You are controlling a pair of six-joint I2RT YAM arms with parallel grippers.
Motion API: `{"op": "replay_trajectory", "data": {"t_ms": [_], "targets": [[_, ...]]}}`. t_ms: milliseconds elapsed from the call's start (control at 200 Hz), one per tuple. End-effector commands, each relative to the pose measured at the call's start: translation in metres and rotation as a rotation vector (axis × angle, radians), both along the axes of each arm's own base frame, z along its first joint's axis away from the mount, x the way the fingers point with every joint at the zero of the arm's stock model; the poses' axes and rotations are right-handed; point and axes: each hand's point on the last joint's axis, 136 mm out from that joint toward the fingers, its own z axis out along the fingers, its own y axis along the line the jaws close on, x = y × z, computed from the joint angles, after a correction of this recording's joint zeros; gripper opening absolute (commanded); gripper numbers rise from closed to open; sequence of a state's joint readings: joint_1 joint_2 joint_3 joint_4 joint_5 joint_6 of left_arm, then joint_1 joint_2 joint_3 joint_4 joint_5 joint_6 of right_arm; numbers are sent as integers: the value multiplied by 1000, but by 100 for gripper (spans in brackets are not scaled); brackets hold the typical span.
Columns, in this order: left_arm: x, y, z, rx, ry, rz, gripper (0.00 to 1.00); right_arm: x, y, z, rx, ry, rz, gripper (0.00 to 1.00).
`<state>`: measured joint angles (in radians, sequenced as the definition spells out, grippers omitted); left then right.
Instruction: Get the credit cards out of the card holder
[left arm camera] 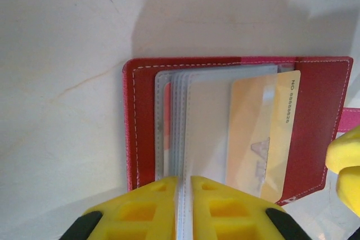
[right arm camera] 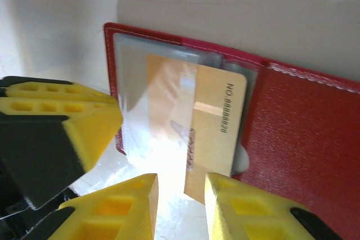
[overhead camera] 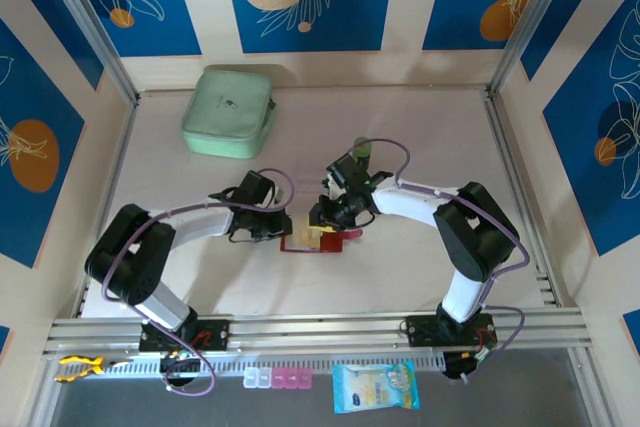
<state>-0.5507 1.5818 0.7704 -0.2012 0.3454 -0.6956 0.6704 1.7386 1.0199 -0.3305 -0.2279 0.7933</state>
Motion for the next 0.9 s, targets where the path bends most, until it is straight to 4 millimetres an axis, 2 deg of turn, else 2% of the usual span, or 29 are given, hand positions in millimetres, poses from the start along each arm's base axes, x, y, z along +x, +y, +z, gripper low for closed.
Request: {"op": "replay_trajectory", "data": {"t_ms": [0, 220, 335, 630, 895], "targets": [[5, 1, 7, 9, -13, -13, 15, -7, -8, -7, -24, 33, -7, 30], [2, -8, 24, -53, -25, -24, 15, -9, -9, -19, -32, 63, -14, 29], [0, -16, 24, -71, -16, -42, 14, -8, -9, -23, -31, 70, -18, 29], [-4, -30, 11, -92, 20, -79, 12, -9, -8, -31, -12, 96, -18, 28], [-14, -21, -14, -34, 82, -81, 11, -10, -1, -34, 47, 122, -10, 26]]}}
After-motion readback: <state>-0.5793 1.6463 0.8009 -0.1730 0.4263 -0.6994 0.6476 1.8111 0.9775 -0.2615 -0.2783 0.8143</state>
